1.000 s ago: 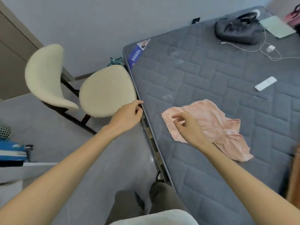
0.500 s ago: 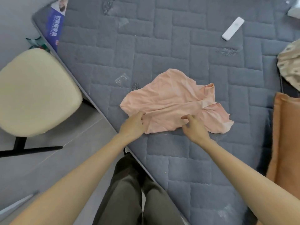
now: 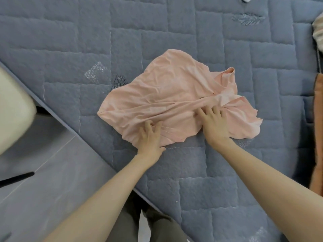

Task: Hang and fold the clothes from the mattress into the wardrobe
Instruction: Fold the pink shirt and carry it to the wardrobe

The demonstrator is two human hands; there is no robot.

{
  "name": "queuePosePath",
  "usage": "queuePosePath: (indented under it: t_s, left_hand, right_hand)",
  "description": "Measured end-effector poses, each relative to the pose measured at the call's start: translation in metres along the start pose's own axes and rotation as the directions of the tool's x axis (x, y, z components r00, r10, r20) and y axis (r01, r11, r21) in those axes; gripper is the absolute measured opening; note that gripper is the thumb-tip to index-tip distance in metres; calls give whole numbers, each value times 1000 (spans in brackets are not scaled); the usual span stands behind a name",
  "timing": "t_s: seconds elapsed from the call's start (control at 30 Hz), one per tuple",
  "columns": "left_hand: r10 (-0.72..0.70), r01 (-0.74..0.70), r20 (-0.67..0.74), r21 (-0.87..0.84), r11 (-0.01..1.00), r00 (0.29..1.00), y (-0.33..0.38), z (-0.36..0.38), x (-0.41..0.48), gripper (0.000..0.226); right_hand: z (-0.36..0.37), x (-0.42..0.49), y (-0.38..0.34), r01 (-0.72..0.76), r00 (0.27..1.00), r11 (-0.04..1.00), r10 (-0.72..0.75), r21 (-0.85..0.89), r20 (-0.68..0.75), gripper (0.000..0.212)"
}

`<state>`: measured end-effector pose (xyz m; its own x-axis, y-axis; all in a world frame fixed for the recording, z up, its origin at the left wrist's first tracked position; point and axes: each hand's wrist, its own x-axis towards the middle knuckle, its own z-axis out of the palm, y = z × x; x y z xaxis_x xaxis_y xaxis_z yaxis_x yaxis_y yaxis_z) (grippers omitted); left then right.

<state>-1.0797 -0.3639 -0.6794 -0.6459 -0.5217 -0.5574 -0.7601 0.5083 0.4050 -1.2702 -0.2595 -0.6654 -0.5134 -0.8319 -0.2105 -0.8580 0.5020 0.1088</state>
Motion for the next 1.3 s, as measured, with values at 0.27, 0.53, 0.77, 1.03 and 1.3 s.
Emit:
queuePosePath:
  t_s: [0.27, 0.53, 0.77, 1.03, 1.3]
  left_hand:
    - [212, -230, -128, -155, 961, 969, -16, -11, -24, 17]
    - [275, -247, 98, -228, 942, 957, -26, -39, -97, 22]
    - [26, -27, 295, -2, 1000, 955, -48, -19, -152, 29]
    - [-25, -97, 401, 281, 955, 916, -82, -11, -180, 16]
    - [77, -102, 230, 100, 990, 970, -78, -41, -148, 40]
  right_hand:
    - [-14, -16, 20, 110, 989, 989, -98, 103, -109, 13]
    - [-65, -98, -18, 45, 906, 901, -219, 431, 362, 20]
    - [-38, -164, -59, -99, 763, 835, -285, 541, 580, 21]
    - [-27, -188, -92, -224, 695, 859, -190, 461, 693, 29]
    - [-46, -156, -87, -433, 849, 749, 151, 502, 507, 29]
